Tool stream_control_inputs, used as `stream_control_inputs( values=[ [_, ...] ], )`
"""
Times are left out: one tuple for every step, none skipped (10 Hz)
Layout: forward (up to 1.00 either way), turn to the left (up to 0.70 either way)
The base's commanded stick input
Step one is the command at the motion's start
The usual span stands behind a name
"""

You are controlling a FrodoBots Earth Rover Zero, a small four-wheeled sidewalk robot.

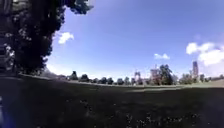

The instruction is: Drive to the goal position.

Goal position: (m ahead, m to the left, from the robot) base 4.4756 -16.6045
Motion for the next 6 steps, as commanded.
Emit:
stream_control_inputs(
  values=[
    [0.7,0.35],
    [0.7,0.35],
    [0.7,0.35],
    [0.7,0.25],
    [0.7,0.11],
    [0.7,0.0]
  ],
)
